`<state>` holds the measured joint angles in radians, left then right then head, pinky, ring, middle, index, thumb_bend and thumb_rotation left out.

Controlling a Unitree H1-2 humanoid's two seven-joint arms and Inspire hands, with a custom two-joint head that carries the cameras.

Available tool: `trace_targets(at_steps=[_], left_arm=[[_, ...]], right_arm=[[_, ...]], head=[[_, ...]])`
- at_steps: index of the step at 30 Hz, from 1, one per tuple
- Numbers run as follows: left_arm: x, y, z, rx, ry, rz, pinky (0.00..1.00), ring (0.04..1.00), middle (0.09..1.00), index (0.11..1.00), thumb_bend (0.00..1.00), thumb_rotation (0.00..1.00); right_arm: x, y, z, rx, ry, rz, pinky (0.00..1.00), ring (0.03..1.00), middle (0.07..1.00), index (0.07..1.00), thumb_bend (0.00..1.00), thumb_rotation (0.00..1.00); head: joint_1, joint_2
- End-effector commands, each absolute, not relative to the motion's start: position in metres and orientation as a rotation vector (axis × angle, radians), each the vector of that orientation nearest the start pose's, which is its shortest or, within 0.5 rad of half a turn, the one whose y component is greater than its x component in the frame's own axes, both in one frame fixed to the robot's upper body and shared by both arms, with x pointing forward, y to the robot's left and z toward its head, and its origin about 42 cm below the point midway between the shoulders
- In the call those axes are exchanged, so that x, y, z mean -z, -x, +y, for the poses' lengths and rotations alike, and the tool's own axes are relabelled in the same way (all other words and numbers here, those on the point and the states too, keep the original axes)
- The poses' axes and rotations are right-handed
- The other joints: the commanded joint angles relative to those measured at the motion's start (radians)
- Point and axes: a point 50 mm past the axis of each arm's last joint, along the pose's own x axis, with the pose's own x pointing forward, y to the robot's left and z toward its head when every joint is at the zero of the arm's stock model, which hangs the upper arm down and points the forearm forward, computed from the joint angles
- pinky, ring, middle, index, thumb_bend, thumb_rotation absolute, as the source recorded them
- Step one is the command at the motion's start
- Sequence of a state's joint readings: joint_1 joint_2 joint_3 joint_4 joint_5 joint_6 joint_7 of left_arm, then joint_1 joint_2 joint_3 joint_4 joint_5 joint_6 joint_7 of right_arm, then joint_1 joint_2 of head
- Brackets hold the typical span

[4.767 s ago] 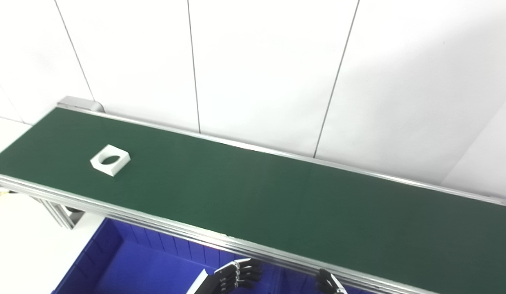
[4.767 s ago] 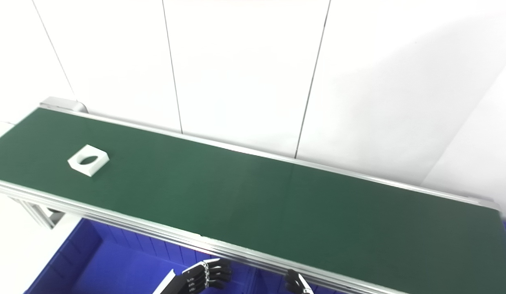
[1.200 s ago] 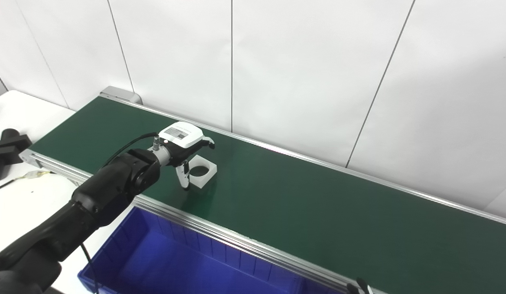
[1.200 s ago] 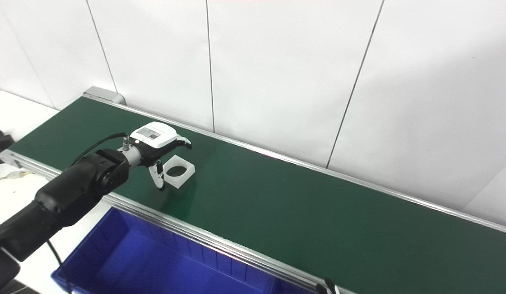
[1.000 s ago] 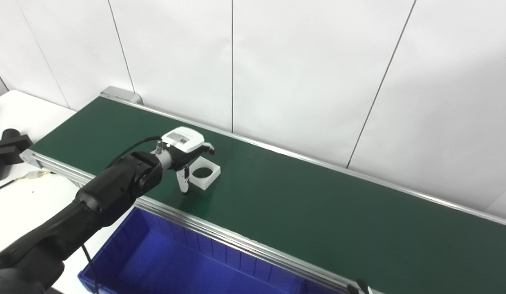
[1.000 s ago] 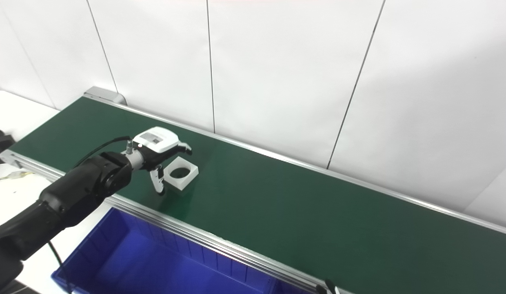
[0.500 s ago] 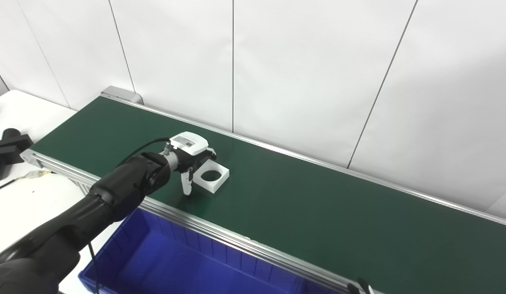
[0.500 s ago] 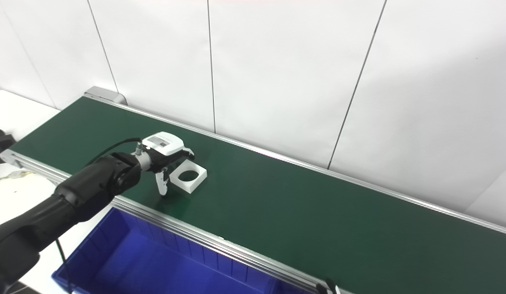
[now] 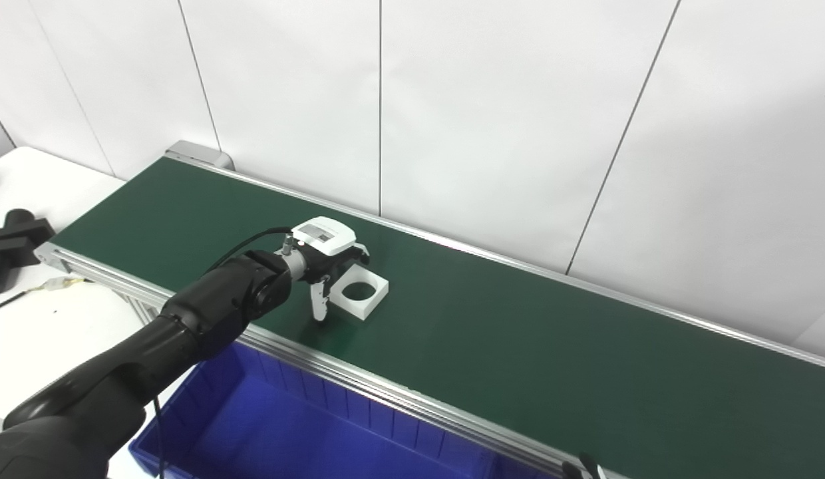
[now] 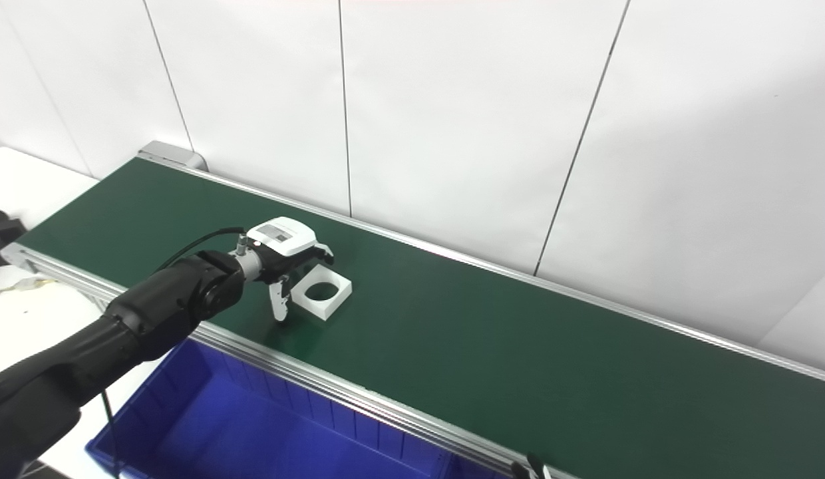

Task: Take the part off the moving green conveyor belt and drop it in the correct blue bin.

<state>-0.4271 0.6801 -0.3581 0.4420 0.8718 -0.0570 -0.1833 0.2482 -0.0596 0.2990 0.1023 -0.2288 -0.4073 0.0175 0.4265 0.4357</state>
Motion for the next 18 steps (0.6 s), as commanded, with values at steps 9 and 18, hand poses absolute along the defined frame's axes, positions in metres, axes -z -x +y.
trace_targets(at_steps=[9, 18], left_arm=[[-0.155, -0.408, 0.365, 0.4, -1.488, 0.051, 0.67, 0.729, 0.785, 0.822, 0.9, 0.0], [-0.158, -0.408, 0.345, 0.459, -1.44, 0.007, 0.73, 0.8, 0.84, 0.823, 0.9, 0.0]], right_arm=[[-0.05, -0.18, -0.148, -0.336, 0.175, -0.175, 0.83, 0.879, 0.887, 0.962, 0.6, 0.68], [-0.05, -0.18, -0.146, -0.337, 0.174, -0.176, 0.83, 0.874, 0.882, 0.957, 0.59, 0.67]], head=[[-0.005, 0.001], [-0.013, 0.001]])
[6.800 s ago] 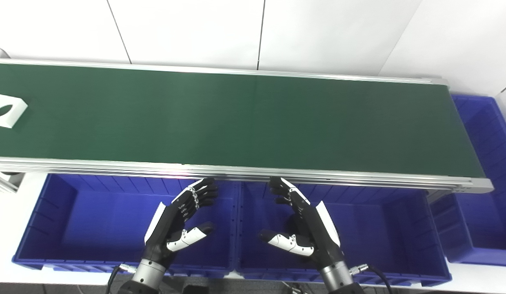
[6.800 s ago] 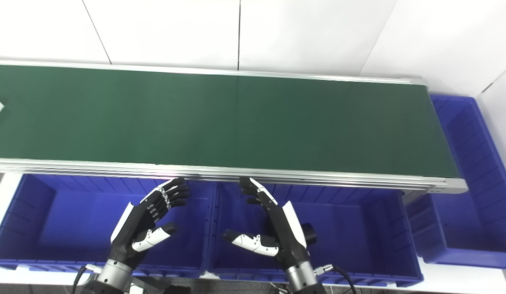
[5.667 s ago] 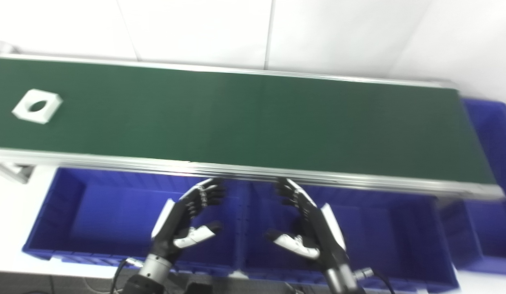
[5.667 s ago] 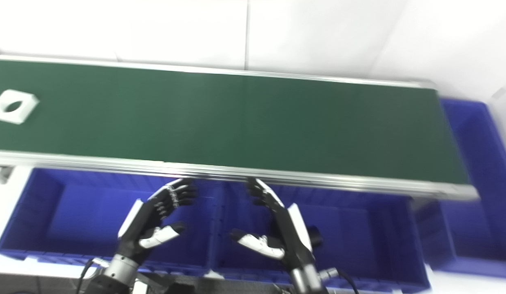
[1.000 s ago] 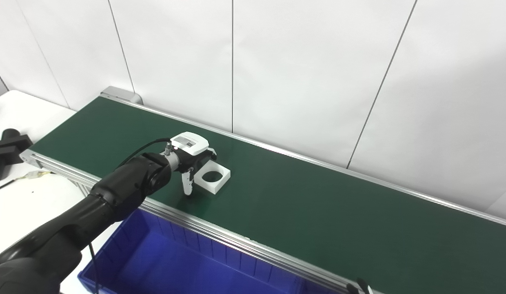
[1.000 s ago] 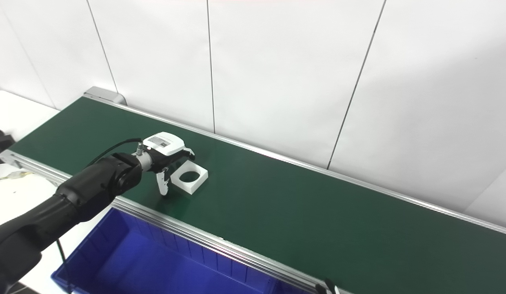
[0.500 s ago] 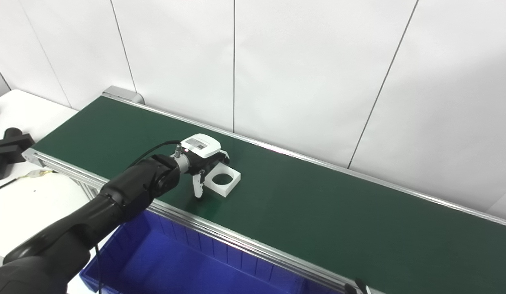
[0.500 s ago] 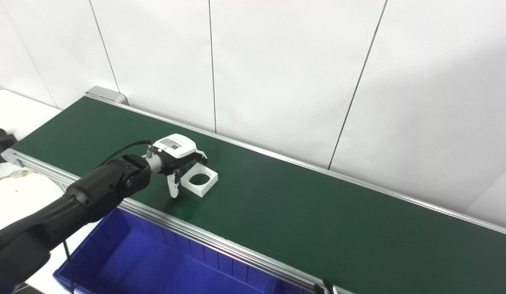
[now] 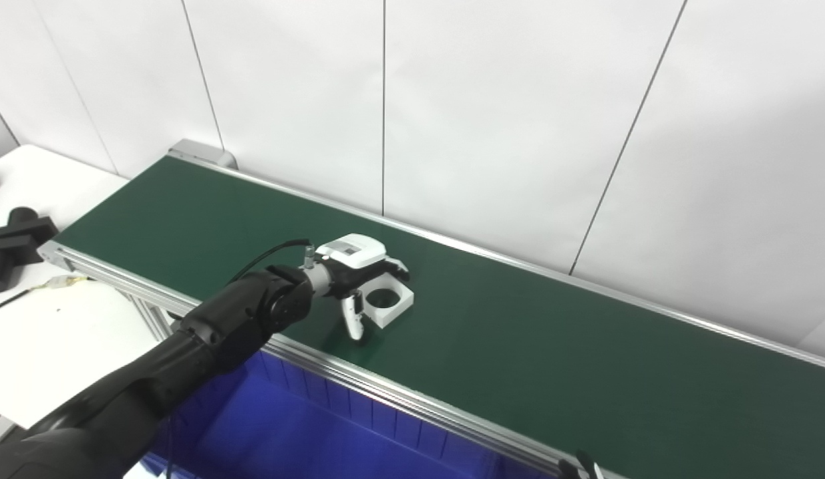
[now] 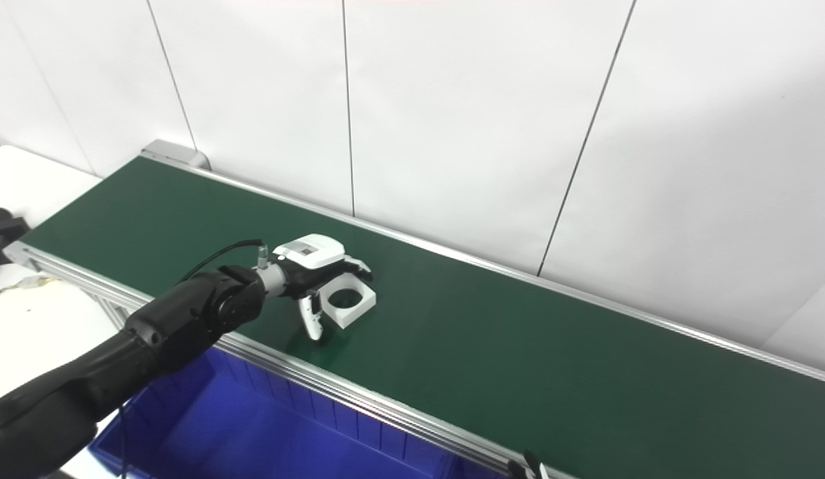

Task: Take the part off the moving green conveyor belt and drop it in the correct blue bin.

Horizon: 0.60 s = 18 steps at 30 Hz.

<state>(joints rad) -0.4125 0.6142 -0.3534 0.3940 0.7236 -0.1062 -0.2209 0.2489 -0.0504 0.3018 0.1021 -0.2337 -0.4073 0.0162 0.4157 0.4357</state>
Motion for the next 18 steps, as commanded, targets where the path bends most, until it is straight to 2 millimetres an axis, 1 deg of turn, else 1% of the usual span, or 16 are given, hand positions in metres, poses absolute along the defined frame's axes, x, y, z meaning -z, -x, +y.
trace_targets(at_steps=[1, 3, 5, 7, 9, 10, 11, 12, 13, 15, 17, 18], left_arm=[[-0.156, -0.409, 0.343, 0.462, -1.436, 0.004, 0.73, 0.797, 0.837, 0.82, 0.9, 0.0], [-0.151, -0.41, 0.339, 0.476, -1.437, -0.001, 0.73, 0.785, 0.822, 0.805, 0.87, 0.0], [-0.146, -0.41, 0.335, 0.497, -1.454, -0.012, 0.7, 0.741, 0.776, 0.77, 0.86, 0.0], [-0.142, -0.409, 0.33, 0.528, -1.471, -0.024, 0.64, 0.664, 0.706, 0.735, 0.85, 0.0], [-0.136, -0.409, 0.325, 0.552, -1.499, -0.034, 0.61, 0.636, 0.676, 0.71, 0.84, 0.0], [-0.133, -0.409, 0.324, 0.562, -1.516, -0.04, 0.5, 0.519, 0.494, 0.555, 0.61, 0.0], [-0.128, -0.409, 0.322, 0.569, -1.535, -0.048, 0.49, 0.51, 0.481, 0.544, 0.59, 0.0], [-0.124, -0.409, 0.321, 0.572, -1.547, -0.058, 0.45, 0.478, 0.459, 0.518, 0.56, 0.0], [-0.122, -0.409, 0.32, 0.573, -1.55, -0.065, 0.44, 0.461, 0.447, 0.506, 0.54, 0.0], [-0.119, -0.409, 0.321, 0.572, -1.55, -0.073, 0.44, 0.459, 0.446, 0.498, 0.53, 0.0], [-0.118, -0.409, 0.322, 0.574, -1.561, -0.071, 0.51, 0.519, 0.494, 0.486, 0.52, 0.0], [-0.118, -0.409, 0.322, 0.573, -1.565, -0.072, 0.51, 0.52, 0.493, 0.489, 0.52, 0.0]], right_arm=[[-0.049, -0.18, -0.146, -0.336, 0.173, -0.175, 0.83, 0.874, 0.882, 0.956, 0.6, 0.67], [-0.049, -0.18, -0.145, -0.336, 0.173, -0.175, 0.83, 0.875, 0.882, 0.956, 0.6, 0.67], [-0.05, -0.181, -0.145, -0.336, 0.175, -0.177, 0.83, 0.874, 0.882, 0.956, 0.6, 0.67], [-0.05, -0.181, -0.145, -0.334, 0.177, -0.179, 0.82, 0.873, 0.88, 0.955, 0.61, 0.67], [-0.05, -0.181, -0.145, -0.334, 0.176, -0.18, 0.82, 0.871, 0.881, 0.954, 0.61, 0.68], [-0.05, -0.181, -0.145, -0.333, 0.176, -0.18, 0.82, 0.871, 0.881, 0.954, 0.61, 0.68], [-0.05, -0.18, -0.145, -0.333, 0.176, -0.181, 0.82, 0.871, 0.881, 0.954, 0.61, 0.68], [-0.05, -0.18, -0.145, -0.332, 0.178, -0.182, 0.82, 0.869, 0.879, 0.953, 0.61, 0.68], [-0.051, -0.18, -0.145, -0.331, 0.177, -0.183, 0.81, 0.867, 0.877, 0.953, 0.61, 0.68], [-0.051, -0.18, -0.145, -0.33, 0.173, -0.183, 0.81, 0.866, 0.876, 0.953, 0.61, 0.67], [-0.051, -0.179, -0.145, -0.329, 0.171, -0.181, 0.82, 0.868, 0.876, 0.952, 0.61, 0.67], [-0.051, -0.179, -0.145, -0.329, 0.17, -0.181, 0.82, 0.869, 0.876, 0.953, 0.62, 0.68]], head=[[-0.003, 0.0], [-0.005, 0.0], [-0.009, 0.0], [-0.011, 0.002], [-0.011, 0.002], [-0.011, 0.002], [-0.012, 0.003], [-0.013, 0.005], [-0.014, 0.005], [-0.015, 0.006], [-0.016, 0.008], [-0.016, 0.008]])
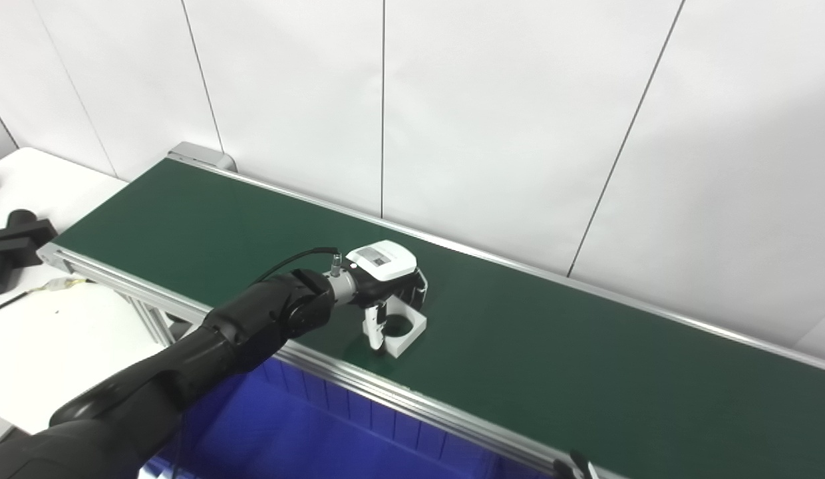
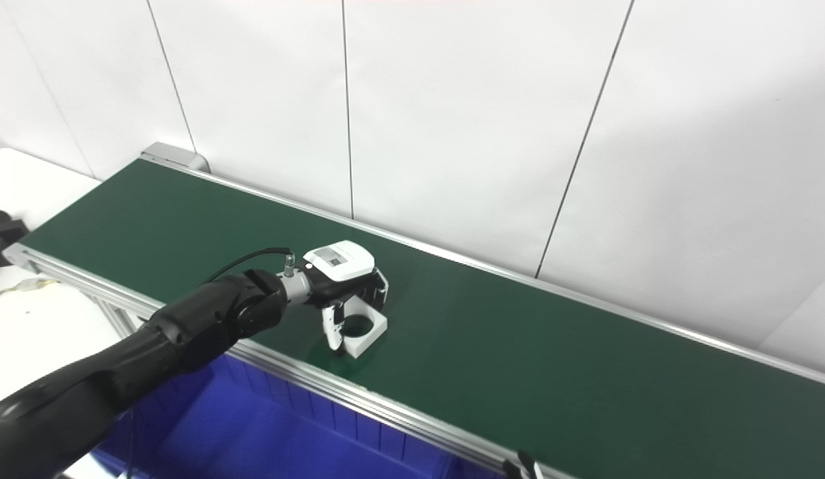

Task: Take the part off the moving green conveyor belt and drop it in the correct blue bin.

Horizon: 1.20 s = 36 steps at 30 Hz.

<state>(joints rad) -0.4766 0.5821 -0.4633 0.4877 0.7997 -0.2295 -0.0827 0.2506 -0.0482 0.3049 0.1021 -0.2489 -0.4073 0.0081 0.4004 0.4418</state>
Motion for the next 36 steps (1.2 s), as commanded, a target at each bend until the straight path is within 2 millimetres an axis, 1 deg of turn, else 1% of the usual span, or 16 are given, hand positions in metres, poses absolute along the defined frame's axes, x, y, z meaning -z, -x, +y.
trace_targets(at_steps=[1, 3, 5, 7, 8, 11, 16, 18, 19, 20, 22, 24, 27, 30, 31, 36], left_arm=[[-0.119, -0.408, 0.322, 0.574, -1.568, -0.076, 0.51, 0.52, 0.493, 0.489, 0.52, 0.0], [-0.12, -0.408, 0.323, 0.573, -1.571, -0.081, 0.49, 0.499, 0.48, 0.495, 0.52, 0.0], [-0.121, -0.408, 0.325, 0.574, -1.576, -0.077, 0.49, 0.489, 0.479, 0.495, 0.52, 0.0], [-0.121, -0.408, 0.326, 0.572, -1.58, -0.067, 0.52, 0.494, 0.473, 0.501, 0.52, 0.0], [-0.122, -0.408, 0.326, 0.57, -1.58, -0.062, 0.5, 0.478, 0.449, 0.505, 0.52, 0.0], [-0.123, -0.407, 0.327, 0.559, -1.578, -0.058, 0.56, 0.527, 0.487, 0.494, 0.52, 0.0], [-0.13, -0.404, 0.326, 0.538, -1.57, -0.062, 0.61, 0.569, 0.512, 0.483, 0.52, 0.0], [-0.138, -0.4, 0.323, 0.52, -1.562, -0.111, 0.6, 0.566, 0.519, 0.48, 0.52, 0.0], [-0.143, -0.398, 0.322, 0.509, -1.559, -0.129, 0.55, 0.529, 0.494, 0.488, 0.52, 0.0], [-0.148, -0.396, 0.321, 0.495, -1.554, -0.145, 0.54, 0.523, 0.489, 0.49, 0.52, 0.0], [-0.161, -0.389, 0.317, 0.461, -1.537, -0.177, 0.46, 0.448, 0.433, 0.497, 0.52, 0.0], [-0.173, -0.382, 0.314, 0.431, -1.518, -0.206, 0.46, 0.441, 0.418, 0.499, 0.52, 0.0], [-0.193, -0.368, 0.312, 0.384, -1.465, -0.249, 0.53, 0.497, 0.453, 0.497, 0.52, 0.0], [-0.208, -0.354, 0.312, 0.351, -1.403, -0.271, 0.54, 0.492, 0.459, 0.495, 0.52, 0.0], [-0.212, -0.349, 0.312, 0.341, -1.376, -0.276, 0.56, 0.504, 0.48, 0.489, 0.52, 0.0], [-0.224, -0.331, 0.313, 0.319, -1.304, -0.297, 0.54, 0.477, 0.44, 0.499, 0.52, 0.0]], right_arm=[[-0.051, -0.179, -0.145, -0.329, 0.172, -0.181, 0.82, 0.869, 0.876, 0.953, 0.62, 0.68], [-0.051, -0.179, -0.145, -0.329, 0.174, -0.182, 0.81, 0.866, 0.875, 0.954, 0.62, 0.68], [-0.052, -0.179, -0.145, -0.329, 0.175, -0.184, 0.81, 0.867, 0.874, 0.953, 0.61, 0.68], [-0.052, -0.179, -0.144, -0.328, 0.176, -0.186, 0.81, 0.867, 0.872, 0.952, 0.61, 0.68], [-0.052, -0.179, -0.144, -0.329, 0.176, -0.186, 0.81, 0.867, 0.874, 0.954, 0.61, 0.68], [-0.052, -0.179, -0.144, -0.328, 0.173, -0.185, 0.81, 0.866, 0.874, 0.953, 0.61, 0.68], [-0.051, -0.18, -0.145, -0.33, 0.174, -0.185, 0.81, 0.866, 0.875, 0.953, 0.61, 0.68], [-0.051, -0.179, -0.145, -0.329, 0.179, -0.186, 0.81, 0.865, 0.875, 0.952, 0.61, 0.68], [-0.051, -0.179, -0.146, -0.329, 0.179, -0.186, 0.81, 0.865, 0.875, 0.951, 0.61, 0.68], [-0.051, -0.179, -0.146, -0.329, 0.177, -0.185, 0.81, 0.865, 0.875, 0.951, 0.61, 0.68], [-0.052, -0.179, -0.147, -0.328, 0.178, -0.186, 0.81, 0.864, 0.875, 0.948, 0.61, 0.68], [-0.052, -0.179, -0.147, -0.326, 0.179, -0.187, 0.81, 0.863, 0.875, 0.947, 0.62, 0.68], [-0.053, -0.179, -0.147, -0.326, 0.175, -0.189, 0.8, 0.859, 0.872, 0.943, 0.61, 0.66], [-0.053, -0.18, -0.146, -0.326, 0.177, -0.192, 0.8, 0.858, 0.872, 0.941, 0.61, 0.66], [-0.053, -0.18, -0.146, -0.326, 0.179, -0.193, 0.8, 0.857, 0.87, 0.94, 0.61, 0.66], [-0.053, -0.181, -0.146, -0.328, 0.172, -0.192, 0.8, 0.858, 0.872, 0.94, 0.62, 0.66]], head=[[-0.002, 0.002], [-0.002, 0.002], [-0.004, 0.004], [-0.005, 0.005], [-0.005, 0.005], [-0.008, 0.006], [-0.011, 0.008], [-0.018, 0.013], [-0.02, 0.014], [-0.022, 0.016], [-0.025, 0.021], [-0.027, 0.023], [-0.029, 0.03], [-0.033, 0.035], [-0.038, 0.04], [-0.046, 0.049]])
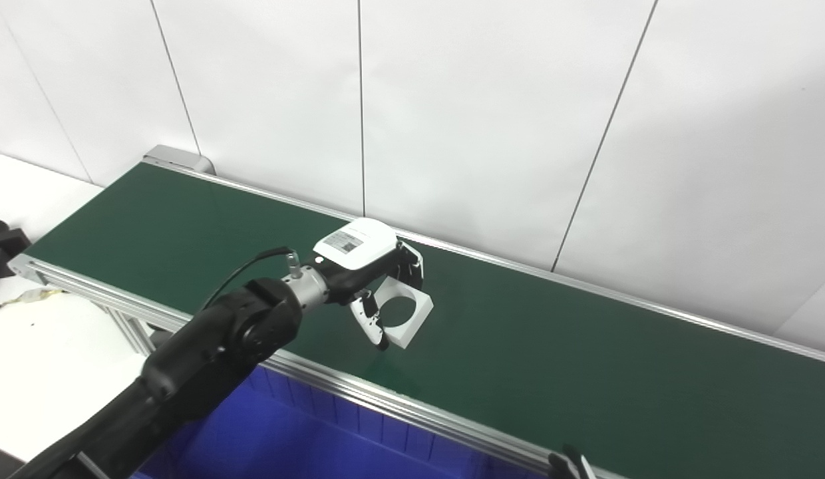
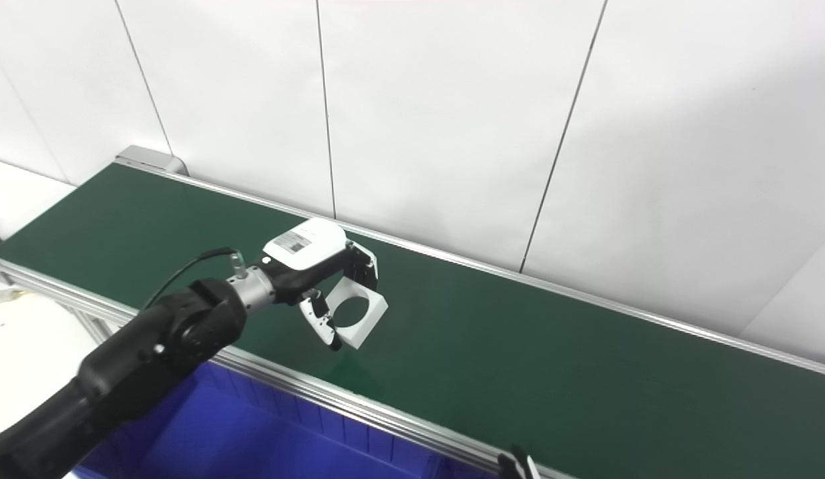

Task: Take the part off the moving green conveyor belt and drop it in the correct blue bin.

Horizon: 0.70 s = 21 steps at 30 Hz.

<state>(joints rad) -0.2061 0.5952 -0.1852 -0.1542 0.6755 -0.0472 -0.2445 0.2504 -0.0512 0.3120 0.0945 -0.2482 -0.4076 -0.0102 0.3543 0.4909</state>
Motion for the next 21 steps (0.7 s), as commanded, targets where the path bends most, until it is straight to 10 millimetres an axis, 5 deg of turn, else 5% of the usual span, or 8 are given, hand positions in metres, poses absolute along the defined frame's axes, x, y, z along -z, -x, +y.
trace_targets(at_steps=[1, 11, 21], left_arm=[[-0.226, -0.326, 0.312, 0.314, -1.29, -0.302, 0.54, 0.473, 0.437, 0.499, 0.52, 0.0], [-0.234, -0.29, 0.307, 0.262, -1.174, -0.294, 0.48, 0.451, 0.442, 0.503, 0.52, 0.0], [-0.231, -0.239, 0.292, 0.213, -1.046, -0.254, 0.41, 0.405, 0.414, 0.5, 0.52, 0.0]], right_arm=[[-0.053, -0.181, -0.146, -0.331, 0.173, -0.193, 0.8, 0.859, 0.873, 0.94, 0.62, 0.66], [-0.056, -0.182, -0.148, -0.333, 0.164, -0.198, 0.81, 0.86, 0.873, 0.937, 0.62, 0.64], [-0.065, -0.184, -0.152, -0.328, 0.175, -0.206, 0.81, 0.857, 0.877, 0.935, 0.63, 0.66]], head=[[-0.003, 0.004], [-0.03, 0.044], [-0.043, 0.14]])
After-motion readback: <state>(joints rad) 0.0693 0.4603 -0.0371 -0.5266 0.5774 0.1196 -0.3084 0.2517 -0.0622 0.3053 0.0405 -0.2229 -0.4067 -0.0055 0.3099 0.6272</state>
